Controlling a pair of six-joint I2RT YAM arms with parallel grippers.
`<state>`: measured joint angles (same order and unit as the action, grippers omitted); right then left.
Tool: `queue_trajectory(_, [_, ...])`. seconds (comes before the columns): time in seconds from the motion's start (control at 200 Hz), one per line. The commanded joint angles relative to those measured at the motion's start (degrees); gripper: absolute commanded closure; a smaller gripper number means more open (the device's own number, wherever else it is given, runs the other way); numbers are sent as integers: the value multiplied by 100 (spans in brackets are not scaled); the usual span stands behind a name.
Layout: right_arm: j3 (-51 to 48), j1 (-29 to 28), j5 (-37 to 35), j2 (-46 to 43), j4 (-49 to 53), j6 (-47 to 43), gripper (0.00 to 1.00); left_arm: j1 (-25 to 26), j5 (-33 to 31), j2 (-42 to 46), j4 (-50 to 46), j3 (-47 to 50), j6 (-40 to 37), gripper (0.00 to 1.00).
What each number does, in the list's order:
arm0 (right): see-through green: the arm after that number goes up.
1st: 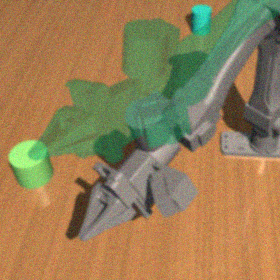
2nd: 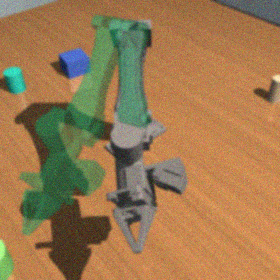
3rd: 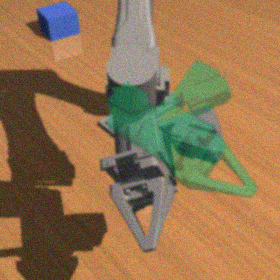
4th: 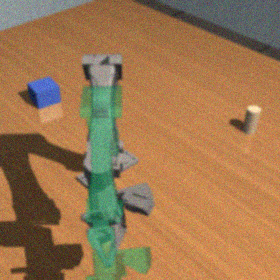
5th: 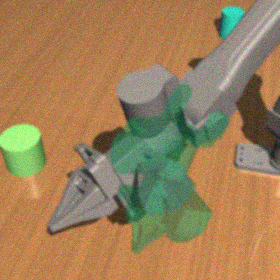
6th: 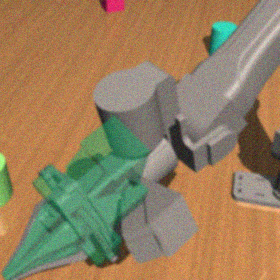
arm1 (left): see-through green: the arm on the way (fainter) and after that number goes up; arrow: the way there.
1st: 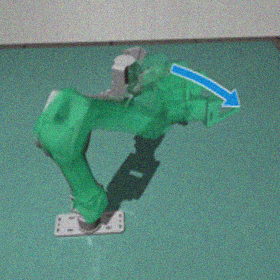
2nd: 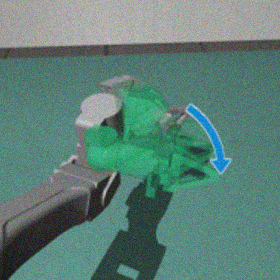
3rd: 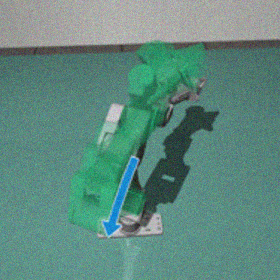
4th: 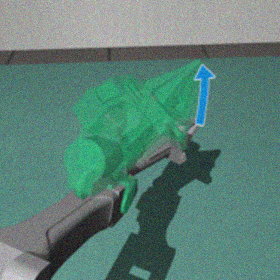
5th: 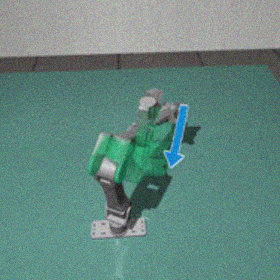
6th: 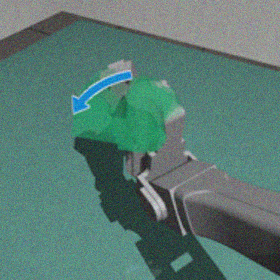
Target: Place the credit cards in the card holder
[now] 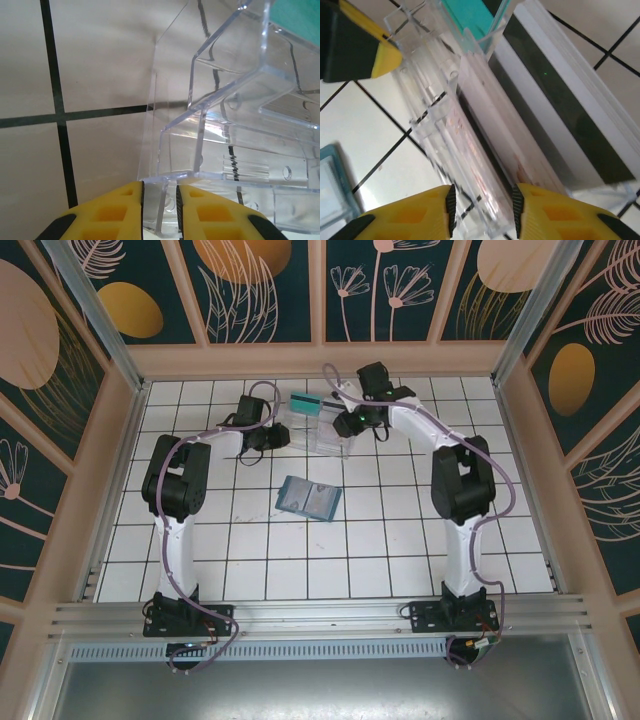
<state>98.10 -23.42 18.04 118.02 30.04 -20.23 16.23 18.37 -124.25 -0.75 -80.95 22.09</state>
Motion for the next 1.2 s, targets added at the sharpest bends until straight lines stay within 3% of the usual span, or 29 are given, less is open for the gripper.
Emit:
queue_trajectory(0.0, [-776, 95, 465, -832, -509, 473, 56, -35, -207, -277, -399, -53, -159, 90])
queue_trajectory(0.11, [-1511, 244, 770, -1507, -1109, 922, 50, -30, -132, -208, -404, -43, -191, 89])
queue_trajectory(0.26, [-1911, 421, 502, -1716, -1457, 1305, 37, -27, -89, -107, -436, 15, -250, 88])
queue_trajectory(0.475, [-1279, 571, -121, -1188, -1395, 1645, 25, -21, -10, 81, -369, 288, -275, 79])
queue_trajectory(0.576, [-694, 568, -152, -650, -1120, 1600, 24, -23, 15, 212, -320, 408, -244, 64])
queue_trajectory(0.681, [-286, 532, 1, -293, -1040, 1574, 24, -14, 87, 304, -329, 448, -245, 60])
queue_trajectory(1.191, [797, 369, -2, 671, -517, 1362, 24, 7, 200, 339, -322, 403, -193, 58])
